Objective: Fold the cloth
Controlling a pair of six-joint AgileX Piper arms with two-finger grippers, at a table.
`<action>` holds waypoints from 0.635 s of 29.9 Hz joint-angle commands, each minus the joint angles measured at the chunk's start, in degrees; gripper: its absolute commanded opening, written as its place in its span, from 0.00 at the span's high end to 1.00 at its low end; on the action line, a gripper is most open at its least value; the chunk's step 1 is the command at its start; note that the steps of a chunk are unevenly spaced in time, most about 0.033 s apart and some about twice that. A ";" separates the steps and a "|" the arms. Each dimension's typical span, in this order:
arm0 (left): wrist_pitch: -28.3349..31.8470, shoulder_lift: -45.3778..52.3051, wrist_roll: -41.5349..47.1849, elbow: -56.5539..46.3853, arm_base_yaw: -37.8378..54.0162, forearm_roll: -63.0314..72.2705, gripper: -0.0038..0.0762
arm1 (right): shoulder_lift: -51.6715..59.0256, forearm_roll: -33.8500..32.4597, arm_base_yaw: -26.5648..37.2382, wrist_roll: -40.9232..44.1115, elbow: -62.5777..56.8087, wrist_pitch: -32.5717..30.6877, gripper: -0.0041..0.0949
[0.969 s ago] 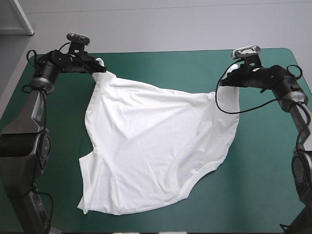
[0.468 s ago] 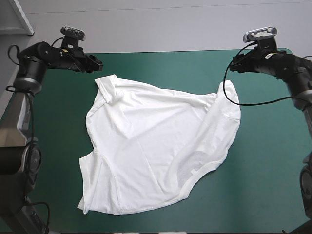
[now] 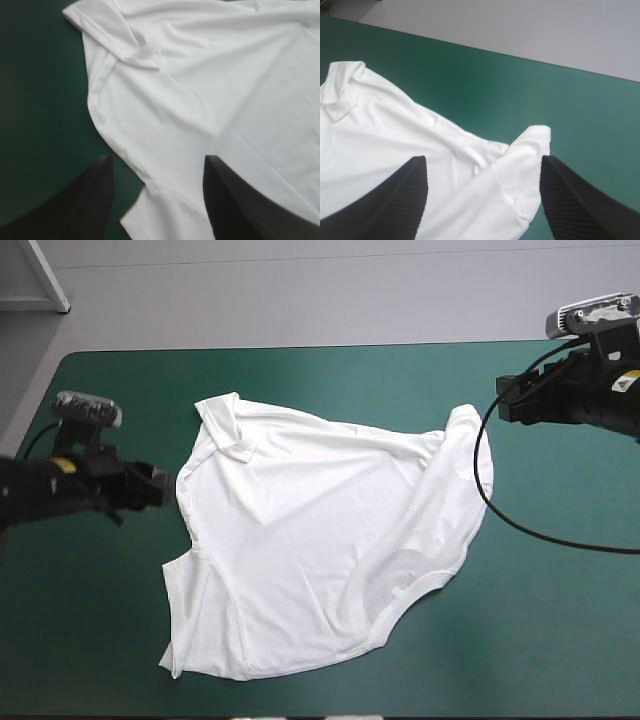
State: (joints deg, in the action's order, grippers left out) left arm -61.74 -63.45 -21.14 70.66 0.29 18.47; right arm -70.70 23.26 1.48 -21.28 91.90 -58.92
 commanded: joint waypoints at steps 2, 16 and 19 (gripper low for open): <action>1.34 15.58 4.43 -11.92 -0.29 1.65 0.46 | 3.49 0.79 0.35 0.87 1.71 -0.31 0.35; -6.92 26.05 11.15 -35.46 -0.29 -2.59 0.46 | 3.63 1.21 0.35 1.84 1.71 -2.36 0.35; -6.45 24.83 10.46 -38.13 -0.29 -1.83 0.46 | 3.63 1.21 0.35 1.84 1.71 -2.15 0.35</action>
State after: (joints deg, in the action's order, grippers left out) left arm -70.39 -37.26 -10.64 32.95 0.29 14.72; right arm -68.24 23.26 1.48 -19.30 91.90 -64.71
